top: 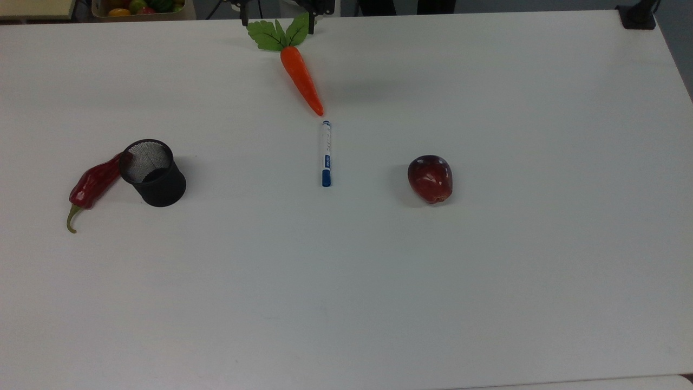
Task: Place marker
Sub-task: 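Move the gripper down over the white-and-blue marker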
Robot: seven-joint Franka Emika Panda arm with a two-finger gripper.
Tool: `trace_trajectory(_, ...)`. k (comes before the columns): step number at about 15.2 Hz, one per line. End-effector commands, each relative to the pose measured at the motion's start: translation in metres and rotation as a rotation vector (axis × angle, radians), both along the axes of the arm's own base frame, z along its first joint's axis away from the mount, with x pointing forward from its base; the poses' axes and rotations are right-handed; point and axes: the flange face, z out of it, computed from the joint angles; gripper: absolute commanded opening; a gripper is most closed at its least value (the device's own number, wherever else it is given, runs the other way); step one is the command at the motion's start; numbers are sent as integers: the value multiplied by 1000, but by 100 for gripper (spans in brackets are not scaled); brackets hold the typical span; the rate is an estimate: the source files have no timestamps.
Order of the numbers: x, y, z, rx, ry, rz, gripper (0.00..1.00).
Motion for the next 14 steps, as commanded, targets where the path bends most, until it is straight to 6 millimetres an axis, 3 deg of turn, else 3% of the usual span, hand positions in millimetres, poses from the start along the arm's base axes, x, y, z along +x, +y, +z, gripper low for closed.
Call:
trace_trajectory(1, 1, -2, 1, 19, -16, 18, 100)
trace_trajectory(8, 16, 4, -16, 26, -40, 12, 100)
trace_trajectory(14, 52, 16, -73, 52, -65, -57, 100)
